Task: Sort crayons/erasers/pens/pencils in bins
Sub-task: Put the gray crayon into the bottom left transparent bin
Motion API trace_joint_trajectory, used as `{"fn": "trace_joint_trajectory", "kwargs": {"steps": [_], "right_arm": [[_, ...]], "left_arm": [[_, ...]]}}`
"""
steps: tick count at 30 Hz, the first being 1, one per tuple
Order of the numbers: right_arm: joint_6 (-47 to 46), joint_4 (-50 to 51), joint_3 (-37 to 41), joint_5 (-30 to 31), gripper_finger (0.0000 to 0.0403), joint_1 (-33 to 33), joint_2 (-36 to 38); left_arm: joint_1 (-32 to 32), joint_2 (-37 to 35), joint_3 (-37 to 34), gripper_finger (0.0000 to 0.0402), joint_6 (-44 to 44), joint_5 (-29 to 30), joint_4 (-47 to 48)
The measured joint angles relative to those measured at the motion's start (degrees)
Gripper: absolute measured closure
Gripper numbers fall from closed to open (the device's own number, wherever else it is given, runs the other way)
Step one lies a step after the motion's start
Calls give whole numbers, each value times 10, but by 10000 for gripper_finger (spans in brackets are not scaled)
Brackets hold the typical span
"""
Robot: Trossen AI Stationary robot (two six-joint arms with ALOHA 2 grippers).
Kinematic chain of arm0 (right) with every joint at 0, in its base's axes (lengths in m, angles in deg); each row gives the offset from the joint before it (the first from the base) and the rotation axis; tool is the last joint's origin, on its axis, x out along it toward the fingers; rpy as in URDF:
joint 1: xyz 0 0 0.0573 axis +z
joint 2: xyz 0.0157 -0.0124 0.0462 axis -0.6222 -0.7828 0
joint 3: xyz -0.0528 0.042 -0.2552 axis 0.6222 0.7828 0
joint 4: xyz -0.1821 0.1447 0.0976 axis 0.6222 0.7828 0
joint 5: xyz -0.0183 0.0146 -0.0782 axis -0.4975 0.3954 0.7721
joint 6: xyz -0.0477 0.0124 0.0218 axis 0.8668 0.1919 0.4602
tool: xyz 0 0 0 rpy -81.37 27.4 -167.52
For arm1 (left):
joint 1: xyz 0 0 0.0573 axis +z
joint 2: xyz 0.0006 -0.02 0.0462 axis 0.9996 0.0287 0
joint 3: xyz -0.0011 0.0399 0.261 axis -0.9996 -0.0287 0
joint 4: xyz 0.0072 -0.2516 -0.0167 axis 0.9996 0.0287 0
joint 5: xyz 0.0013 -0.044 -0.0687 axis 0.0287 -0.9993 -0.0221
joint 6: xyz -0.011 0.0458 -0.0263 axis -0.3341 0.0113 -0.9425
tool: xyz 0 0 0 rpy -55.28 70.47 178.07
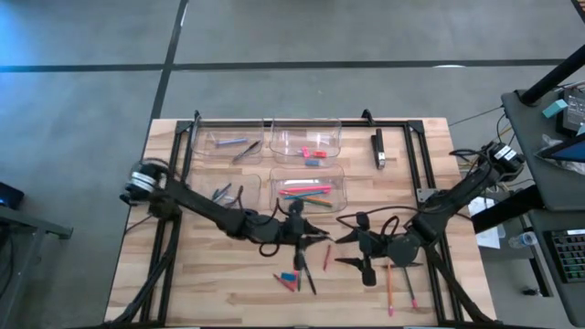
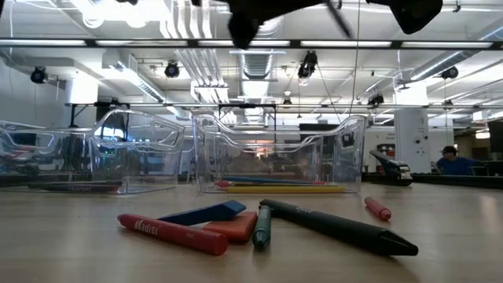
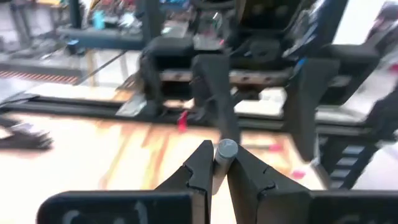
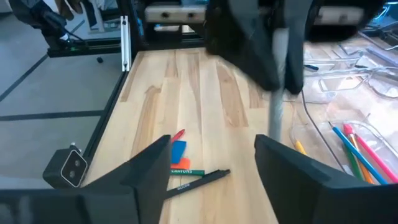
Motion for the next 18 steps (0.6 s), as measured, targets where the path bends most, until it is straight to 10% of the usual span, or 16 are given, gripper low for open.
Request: {"fn": "trace_joint_trajectory", "kwargs": {"steps": [18], "right_arm": [[-27, 63, -2, 2, 156, 0, 1]], "left_arm": [[12, -302, 12, 384, -245, 175, 874]]}}
